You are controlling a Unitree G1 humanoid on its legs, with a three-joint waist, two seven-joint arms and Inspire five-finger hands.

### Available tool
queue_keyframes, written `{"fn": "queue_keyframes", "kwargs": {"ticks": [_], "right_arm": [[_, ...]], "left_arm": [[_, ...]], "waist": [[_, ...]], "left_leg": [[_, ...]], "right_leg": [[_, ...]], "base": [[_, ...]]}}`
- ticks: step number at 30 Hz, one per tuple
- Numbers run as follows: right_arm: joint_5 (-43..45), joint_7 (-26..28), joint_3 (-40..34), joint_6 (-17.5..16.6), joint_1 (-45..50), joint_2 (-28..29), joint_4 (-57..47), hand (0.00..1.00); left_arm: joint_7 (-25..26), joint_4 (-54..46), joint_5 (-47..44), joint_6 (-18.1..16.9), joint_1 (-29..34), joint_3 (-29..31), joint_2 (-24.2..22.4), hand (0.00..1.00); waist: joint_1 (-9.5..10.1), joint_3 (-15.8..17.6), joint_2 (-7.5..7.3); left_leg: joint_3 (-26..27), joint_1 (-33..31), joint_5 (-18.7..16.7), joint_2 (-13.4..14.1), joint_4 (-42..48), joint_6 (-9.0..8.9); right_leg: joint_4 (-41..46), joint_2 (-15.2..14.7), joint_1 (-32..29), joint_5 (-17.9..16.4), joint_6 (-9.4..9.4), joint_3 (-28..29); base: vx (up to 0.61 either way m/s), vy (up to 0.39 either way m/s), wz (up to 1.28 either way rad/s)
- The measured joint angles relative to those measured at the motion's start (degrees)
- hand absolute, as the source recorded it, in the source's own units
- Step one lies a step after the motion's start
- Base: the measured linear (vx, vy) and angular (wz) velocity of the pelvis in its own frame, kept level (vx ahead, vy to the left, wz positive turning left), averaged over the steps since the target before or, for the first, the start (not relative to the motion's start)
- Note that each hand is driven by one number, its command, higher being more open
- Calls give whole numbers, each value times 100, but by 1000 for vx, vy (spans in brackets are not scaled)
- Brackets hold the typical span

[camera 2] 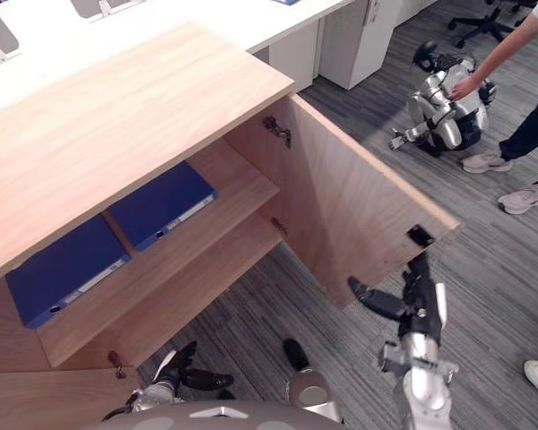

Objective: Walk over to the cabinet, pick up the folder, carry it to the office cabinet, place the folder inside the office cabinet, then close the office cabinet door

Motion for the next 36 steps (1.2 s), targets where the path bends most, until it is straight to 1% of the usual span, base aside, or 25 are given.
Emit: {"fn": "queue_keyframes", "kwargs": {"ticks": [2,5,8,9,11,13,14,16,17,18,19,20,21,22,24,26,27,29,31,33,35,36], "right_arm": [[4,23,291,-14,297,138,-165,100],[20,138,798,-20,678,162,-345,100],[98,504,1390,-17,899,49,-369,100],[274,683,1638,-19,970,-93,-392,100],[474,927,2003,19,933,-405,-402,100],[514,1319,2358,52,740,-789,-402,100],[517,1413,2404,53,662,-864,-405,100],[518,1685,2605,62,286,-1097,-411,100],[518,1736,2622,63,170,-1120,-411,100],[518,1782,2635,63,-53,-1173,-411,100],[518,1787,2626,63,-262,-1186,-411,100],[518,1786,2615,63,-367,-1197,-411,100],[507,1767,2565,63,-576,-1201,-397,100],[507,1745,2548,62,-678,-1200,-376,100],[449,1595,2514,52,-1185,-1179,-44,100],[409,1447,2304,16,-1374,-1084,298,100],[313,1318,2206,26,-1627,-996,704,100],[214,1162,2084,62,-1922,-926,1158,100],[101,975,1958,75,-2268,-899,1660,100],[-4,767,1690,73,-2345,-820,1899,100],[-30,599,1549,77,-2513,-798,2141,100],[-169,500,1423,77,-2674,-759,2399,100]], "left_arm": [[13,-3,1,12,-23,1,-26,100],[40,-5,88,36,-26,-1,-79,100],[44,-11,204,41,-24,-130,-93,100],[42,-28,206,40,-26,-201,-85,100],[1,-29,211,39,-36,-285,-81,100],[-50,-28,223,30,-167,-468,22,100],[-52,-28,223,30,-174,-497,60,100],[-58,-28,225,24,-281,-501,249,100],[-56,-29,225,24,-296,-499,306,100],[-51,-29,220,24,-302,-498,417,100],[-44,-28,217,25,-299,-496,515,100],[-43,-28,216,27,-295,-496,555,100],[-41,-19,211,29,-300,-491,609,100],[-36,-19,207,29,-301,-488,622,100],[-27,-16,193,32,-268,-487,632,100],[-10,-20,170,31,-232,-430,634,100],[16,-16,149,36,-218,-377,635,100],[36,-18,133,34,-226,-374,631,100],[110,-48,54,30,-230,-343,624,100],[162,-46,-45,34,-164,-136,575,100],[217,-42,-80,35,-120,-99,575,100],[218,-23,-84,38,-87,-63,561,100]], "waist": [[-1,-22,-36],[2,-46,-75],[33,-59,-95],[35,-63,-102],[66,-64,-110],[192,-58,-137],[214,-57,-151],[339,-39,-245],[372,-35,-270],[388,-30,-318],[409,-26,-364],[426,-28,-381],[464,-20,-400],[489,-14,-409],[639,-10,-413],[676,-9,-412],[686,-12,-416],[746,-5,-404],[881,8,-384],[924,15,-352],[970,26,-322],[980,44,-287]], "left_leg": [[14,14,0,8,13,0],[31,15,-5,37,73,-3],[29,19,-8,78,104,-8],[23,20,-5,85,103,-7],[-21,4,11,85,102,-9],[-158,-70,68,69,93,-3],[-213,-100,82,64,90,10],[-394,-187,183,28,46,22],[-444,-203,213,21,24,25],[-568,-249,282,-4,-32,65],[-696,-295,319,-43,-74,77],[-758,-321,337,-61,-99,79],[-899,-390,393,-69,-111,136],[-970,-418,404,-80,-116,145],[-1212,-432,480,-144,-231,182],[-1416,-449,580,-187,-376,206],[-1543,-453,653,-215,-471,221],[-1697,-484,704,-267,-526,234],[-1888,-538,724,-293,-526,254],[-2107,-566,738,-322,-528,265],[-2254,-612,758,-343,-542,275],[-2414,-608,769,-361,-556,279]], "right_leg": [[51,12,2,-2,-2,14],[126,39,-5,-12,-17,25],[192,74,-11,-57,-81,4],[224,80,-20,-77,-93,-23],[250,70,-24,-92,-87,-84],[251,32,-38,-94,-90,-213],[250,16,-43,-95,-91,-275],[251,-35,-67,-99,-97,-447],[250,-47,-67,-99,-99,-490],[250,-82,-67,-100,-108,-619],[250,-118,-67,-100,-105,-735],[249,-135,-73,-103,-101,-793],[249,-172,-66,-122,-96,-937],[249,-184,-57,-133,-84,-1001],[258,-252,3,-211,-70,-1252],[283,-291,23,-268,-65,-1453],[284,-315,45,-298,-58,-1582],[284,-354,75,-331,-46,-1747],[280,-396,121,-373,-34,-1920],[284,-442,208,-442,-26,-2139],[282,-467,247,-479,-21,-2290],[279,-491,331,-528,-12,-2427]], "base": [[8,-12,-7],[0,0,0],[-11,-36,1],[-7,-35,4],[-4,-31,12],[-2,-24,29],[9,-29,41],[16,-23,42],[17,-10,44],[20,3,52],[25,9,55],[33,18,57],[31,11,49],[40,12,61],[54,29,57],[63,34,59],[43,26,59],[38,30,50],[41,31,50],[47,25,55],[44,21,51],[24,10,47]]}}
